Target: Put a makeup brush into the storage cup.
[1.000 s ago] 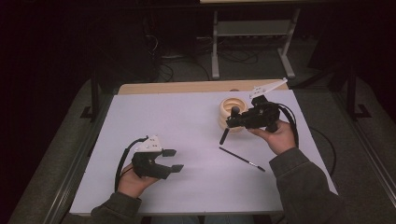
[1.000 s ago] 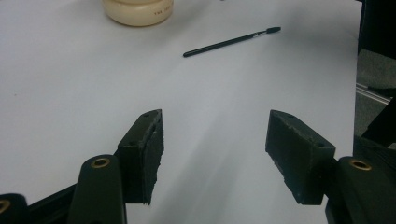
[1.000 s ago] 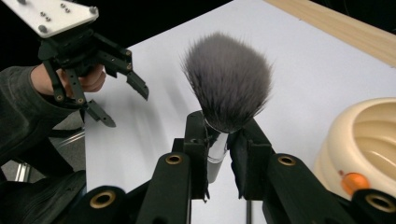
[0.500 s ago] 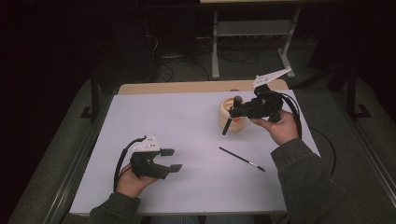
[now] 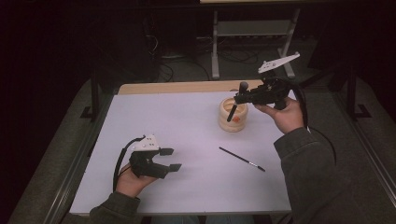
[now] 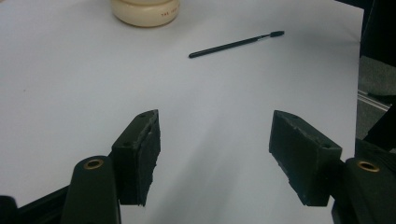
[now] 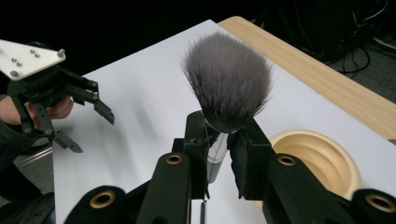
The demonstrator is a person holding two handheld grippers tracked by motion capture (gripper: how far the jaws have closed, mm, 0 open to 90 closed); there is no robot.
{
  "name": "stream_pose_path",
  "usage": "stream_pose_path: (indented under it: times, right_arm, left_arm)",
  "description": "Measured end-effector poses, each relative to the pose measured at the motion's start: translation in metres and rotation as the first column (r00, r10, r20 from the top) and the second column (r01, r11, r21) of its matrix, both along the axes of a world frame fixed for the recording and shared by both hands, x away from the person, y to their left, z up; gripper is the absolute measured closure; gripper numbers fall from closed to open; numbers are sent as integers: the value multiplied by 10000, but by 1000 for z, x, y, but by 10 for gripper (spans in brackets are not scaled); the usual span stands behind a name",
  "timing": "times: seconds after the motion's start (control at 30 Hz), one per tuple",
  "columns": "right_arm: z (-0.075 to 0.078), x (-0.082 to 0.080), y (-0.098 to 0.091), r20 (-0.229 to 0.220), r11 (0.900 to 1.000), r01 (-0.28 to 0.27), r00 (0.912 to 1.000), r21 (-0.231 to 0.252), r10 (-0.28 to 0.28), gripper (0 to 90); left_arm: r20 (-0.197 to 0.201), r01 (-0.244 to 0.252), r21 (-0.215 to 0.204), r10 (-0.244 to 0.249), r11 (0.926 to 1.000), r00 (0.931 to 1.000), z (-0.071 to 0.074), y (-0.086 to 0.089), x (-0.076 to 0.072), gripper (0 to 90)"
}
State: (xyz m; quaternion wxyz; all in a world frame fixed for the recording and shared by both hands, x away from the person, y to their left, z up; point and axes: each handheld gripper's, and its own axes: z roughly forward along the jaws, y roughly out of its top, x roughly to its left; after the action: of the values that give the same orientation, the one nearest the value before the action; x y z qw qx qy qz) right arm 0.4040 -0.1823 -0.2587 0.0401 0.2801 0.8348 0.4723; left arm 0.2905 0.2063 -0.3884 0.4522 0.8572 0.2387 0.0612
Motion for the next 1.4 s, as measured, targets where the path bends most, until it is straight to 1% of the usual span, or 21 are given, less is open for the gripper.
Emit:
stream_pose_path:
  times: [0.07, 0.1, 0.13, 0.23, 0.33, 0.37, 0.4, 0.43, 0.47, 0.5, 0.53, 0.6, 0.67, 0.73, 0.8, 0.93, 1.03, 1.1, 1.27, 1.4]
  right_arm:
    - [1, 1, -1, 51, 10000, 8, 10000, -24, -8, 760]
    - [5, 2, -2, 69, 9999, 127, 9999, 4, -127, 760]
    - [7, 3, -3, 179, 9999, 135, 9997, -8, -135, 760]
    - [12, 5, -4, 216, 9995, 296, 9993, 61, -297, 760]
    - [15, 9, -4, 230, 9993, 379, 9990, -22, -379, 759]
    - [18, 13, -5, 283, 9988, 486, 9984, -29, -485, 760]
    - [19, 14, -6, 242, 9985, 541, 9982, -24, -540, 760]
    - [20, 16, -7, 257, 9982, 602, 9979, -16, -602, 760]
    - [20, 16, -7, 257, 9982, 602, 9979, -16, -602, 760]
    - [21, 20, -9, 229, 9969, 787, 9966, -1, -787, 760]
    - [21, 22, -10, 240, 9959, 907, 9956, -24, -906, 759]
    - [22, 25, -11, 181, 9946, 1038, 9944, 2, -1038, 760]
    - [22, 28, -12, 136, 9932, 1162, 9931, -45, -1161, 760]
    - [21, 31, -13, 112, 9921, 1258, 9920, -43, -1257, 760]
    - [21, 34, -13, 103, 9909, 1342, 9909, -87, -1341, 760]
    - [19, 39, -14, -78, 9878, 1555, 9878, -79, -1555, 759]
    - [15, 43, -14, -162, 9865, 1632, 9864, -137, -1635, 760]
    - [12, 46, -14, -208, 9852, 1703, 9851, -211, -1708, 759]
    - [7, 52, -14, -390, 9827, 1835, 9821, -239, -1844, 759]
    - [3, 56, -12, -454, 9814, 1904, 9805, -259, -1914, 759]
  left_arm:
    - [23, 21, 5, -21, 10000, 10000, 0, 0, 0, 332]
    - [41, 34, 19, -34, 10000, 10000, 0, 0, 0, 331]
    - [-13, -35, -45, 35, 10000, 10000, 1, 0, -1, 331]
    - [36, -17, -68, 17, 10000, 10000, 1, 1, 0, 329]
    - [25, -45, -58, 45, 10000, 10000, 1, 0, -1, 328]
    - [33, -37, -50, 37, 10000, 10000, 1, 0, -1, 327]
    - [92, 36, 52, -36, 10000, 10000, 2, 1, 0, 327]
    - [104, 54, 58, -55, 10000, 9999, 2, 1, 0, 327]
    - [104, 54, 58, -55, 10000, 9999, 2, 1, 0, 327]
    - [121, 57, 32, -58, 10000, 9999, 2, 2, 0, 326]
    - [38, 53, 23, -53, 10000, 10000, 2, 2, 0, 326]
    - [36, 38, -32, -38, 10000, 10000, 1, 1, 0, 325]
    - [111, 66, -63, -65, 10000, 9999, 2, 2, 0, 325]
    - [78, 30, -106, -29, 9999, 10000, 2, 2, 0, 323]
    - [64, 34, -59, -33, 10000, 10000, 3, 3, 0, 323]
    - [54, 20, -83, -19, 10000, 10000, 3, 3, -1, 321]
    - [32, -21, -189, 21, 9998, 10000, 3, 2, -1, 319]
    - [35, -14, -173, 15, 9998, 10000, 3, 2, -1, 319]
    - [68, 25, -136, -24, 9999, 10000, 3, 3, 0, 317]
    - [62, 31, -159, -30, 9999, 10000, 3, 3, -1, 315]
